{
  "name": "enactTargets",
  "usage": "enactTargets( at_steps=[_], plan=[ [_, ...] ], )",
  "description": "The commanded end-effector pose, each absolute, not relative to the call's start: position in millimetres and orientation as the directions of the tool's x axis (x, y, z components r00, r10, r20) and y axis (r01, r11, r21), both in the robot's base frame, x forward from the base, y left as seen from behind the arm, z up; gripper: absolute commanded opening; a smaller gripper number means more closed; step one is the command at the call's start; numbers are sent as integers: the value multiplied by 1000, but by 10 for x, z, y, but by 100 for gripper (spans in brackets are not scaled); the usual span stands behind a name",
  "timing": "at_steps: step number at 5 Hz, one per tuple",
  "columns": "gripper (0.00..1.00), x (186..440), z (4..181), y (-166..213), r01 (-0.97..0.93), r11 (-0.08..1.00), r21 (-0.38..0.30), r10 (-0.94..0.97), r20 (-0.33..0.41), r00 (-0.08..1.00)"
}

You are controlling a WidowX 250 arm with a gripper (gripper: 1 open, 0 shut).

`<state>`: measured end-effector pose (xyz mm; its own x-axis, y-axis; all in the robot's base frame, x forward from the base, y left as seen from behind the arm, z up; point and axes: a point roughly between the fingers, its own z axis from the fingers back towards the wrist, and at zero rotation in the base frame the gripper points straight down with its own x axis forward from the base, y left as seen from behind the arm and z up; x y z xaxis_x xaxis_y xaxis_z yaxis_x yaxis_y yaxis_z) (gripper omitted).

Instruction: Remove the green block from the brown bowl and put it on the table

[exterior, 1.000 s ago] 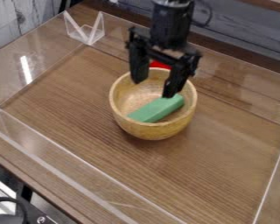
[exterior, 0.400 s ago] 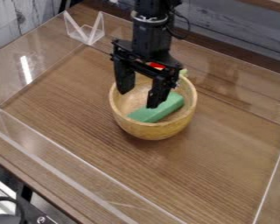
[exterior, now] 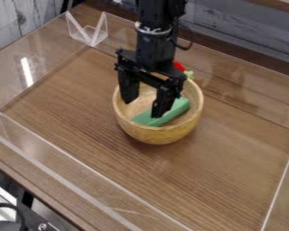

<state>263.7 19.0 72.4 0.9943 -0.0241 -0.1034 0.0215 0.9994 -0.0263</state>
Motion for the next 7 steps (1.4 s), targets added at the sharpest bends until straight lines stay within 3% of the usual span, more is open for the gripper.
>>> enactTargets(
  at_steps=[1, 4, 7],
  plan=[
    [100, 2692, 755, 230, 17, 999, -32, -19, -46, 999],
    [100, 2715, 662, 231, 9, 999, -46, -10, -24, 1000],
    [100, 2743, 698, 241, -4, 998, -61, 4, 13, 1000]
  ],
)
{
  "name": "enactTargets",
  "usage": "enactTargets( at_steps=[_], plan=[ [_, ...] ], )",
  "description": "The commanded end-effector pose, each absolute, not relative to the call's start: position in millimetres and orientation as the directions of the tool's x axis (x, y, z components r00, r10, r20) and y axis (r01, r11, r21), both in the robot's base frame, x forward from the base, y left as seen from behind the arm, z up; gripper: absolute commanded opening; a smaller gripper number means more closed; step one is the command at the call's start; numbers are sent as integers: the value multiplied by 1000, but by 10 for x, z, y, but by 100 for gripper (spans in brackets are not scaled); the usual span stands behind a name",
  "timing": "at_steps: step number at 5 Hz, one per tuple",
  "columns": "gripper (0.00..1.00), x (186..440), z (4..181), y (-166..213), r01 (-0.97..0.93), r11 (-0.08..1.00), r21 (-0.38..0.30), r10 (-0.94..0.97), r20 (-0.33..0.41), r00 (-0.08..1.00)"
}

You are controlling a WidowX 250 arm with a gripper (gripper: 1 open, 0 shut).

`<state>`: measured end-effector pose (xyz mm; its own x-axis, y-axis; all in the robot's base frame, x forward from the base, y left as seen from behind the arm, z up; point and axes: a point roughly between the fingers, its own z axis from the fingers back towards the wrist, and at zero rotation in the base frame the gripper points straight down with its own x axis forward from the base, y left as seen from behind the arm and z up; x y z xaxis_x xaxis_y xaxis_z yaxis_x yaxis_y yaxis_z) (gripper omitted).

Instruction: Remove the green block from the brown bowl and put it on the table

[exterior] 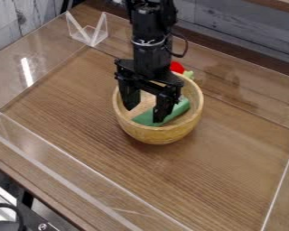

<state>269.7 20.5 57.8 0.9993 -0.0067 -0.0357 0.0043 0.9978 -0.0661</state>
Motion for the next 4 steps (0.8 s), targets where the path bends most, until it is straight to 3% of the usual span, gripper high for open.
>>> enactTargets(
  at_steps=[1, 4],
  plan=[
    [100, 2749, 729, 237, -8, 998, -65, 9, 21, 1000],
    [100, 2727, 924, 201, 7, 996, -92, -3, 49, 999]
  ],
)
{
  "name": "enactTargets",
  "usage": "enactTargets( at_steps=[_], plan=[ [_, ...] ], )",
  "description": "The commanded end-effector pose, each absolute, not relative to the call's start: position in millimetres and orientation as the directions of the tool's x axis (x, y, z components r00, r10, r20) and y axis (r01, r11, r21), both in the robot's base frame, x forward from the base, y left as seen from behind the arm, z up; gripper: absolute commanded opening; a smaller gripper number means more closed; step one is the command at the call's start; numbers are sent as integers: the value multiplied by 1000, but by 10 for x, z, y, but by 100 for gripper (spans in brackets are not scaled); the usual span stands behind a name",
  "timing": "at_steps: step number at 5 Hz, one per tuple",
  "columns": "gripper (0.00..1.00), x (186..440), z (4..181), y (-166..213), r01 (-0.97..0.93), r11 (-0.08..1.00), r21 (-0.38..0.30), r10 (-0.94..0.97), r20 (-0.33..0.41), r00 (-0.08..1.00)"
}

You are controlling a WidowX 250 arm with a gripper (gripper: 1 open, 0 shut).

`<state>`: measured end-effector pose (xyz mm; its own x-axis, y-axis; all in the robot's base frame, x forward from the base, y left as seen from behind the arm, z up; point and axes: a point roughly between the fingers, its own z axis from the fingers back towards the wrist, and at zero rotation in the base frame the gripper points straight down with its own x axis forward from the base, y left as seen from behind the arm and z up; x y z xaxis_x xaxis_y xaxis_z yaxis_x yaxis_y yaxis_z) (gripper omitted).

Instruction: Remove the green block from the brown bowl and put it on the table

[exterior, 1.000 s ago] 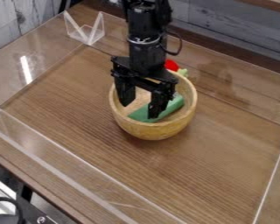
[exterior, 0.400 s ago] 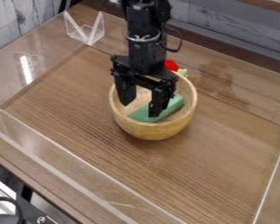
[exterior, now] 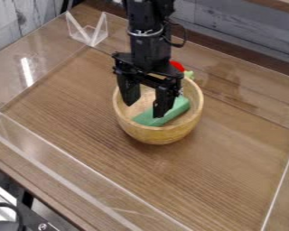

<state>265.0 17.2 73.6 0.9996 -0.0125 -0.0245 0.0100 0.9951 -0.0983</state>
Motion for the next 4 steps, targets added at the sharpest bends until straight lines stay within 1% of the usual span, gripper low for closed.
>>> enactTargets(
  at_steps=[1, 2, 4],
  plan=[
    [100, 2720, 909, 188, 13, 995, -97, -8, 51, 999],
    [100, 2712, 905, 180, 17, 995, -103, -12, 54, 998],
    [100, 2778, 717, 127, 31, 994, -109, -26, 48, 999]
  ],
)
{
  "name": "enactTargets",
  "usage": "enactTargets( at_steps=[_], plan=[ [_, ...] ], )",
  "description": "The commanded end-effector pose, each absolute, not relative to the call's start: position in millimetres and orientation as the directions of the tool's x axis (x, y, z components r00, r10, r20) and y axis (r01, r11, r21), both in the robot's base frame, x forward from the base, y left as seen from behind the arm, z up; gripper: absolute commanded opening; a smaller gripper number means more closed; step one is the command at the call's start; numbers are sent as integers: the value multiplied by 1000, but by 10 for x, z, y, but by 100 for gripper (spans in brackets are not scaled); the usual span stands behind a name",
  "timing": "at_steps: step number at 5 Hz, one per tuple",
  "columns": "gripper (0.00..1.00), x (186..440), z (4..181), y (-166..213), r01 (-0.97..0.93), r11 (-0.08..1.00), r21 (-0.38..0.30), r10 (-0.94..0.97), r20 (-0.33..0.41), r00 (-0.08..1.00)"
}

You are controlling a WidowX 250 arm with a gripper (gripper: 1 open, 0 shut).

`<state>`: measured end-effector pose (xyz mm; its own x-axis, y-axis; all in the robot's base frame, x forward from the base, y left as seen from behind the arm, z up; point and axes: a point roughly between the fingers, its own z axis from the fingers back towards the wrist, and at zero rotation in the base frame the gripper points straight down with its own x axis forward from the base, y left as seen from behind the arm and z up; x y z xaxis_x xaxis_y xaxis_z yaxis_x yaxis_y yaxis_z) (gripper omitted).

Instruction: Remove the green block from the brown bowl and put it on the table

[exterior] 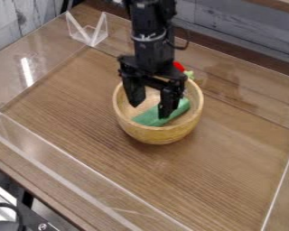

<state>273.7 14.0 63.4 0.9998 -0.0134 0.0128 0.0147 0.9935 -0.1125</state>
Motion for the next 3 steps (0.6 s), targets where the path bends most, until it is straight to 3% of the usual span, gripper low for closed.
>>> enactTargets(
  at_steps=[1, 3],
  plan=[
    [100, 2810, 607, 98, 38, 993, -112, -33, 44, 999],
    [100, 2908, 529, 80, 44, 992, -119, -38, 57, 998]
  ],
)
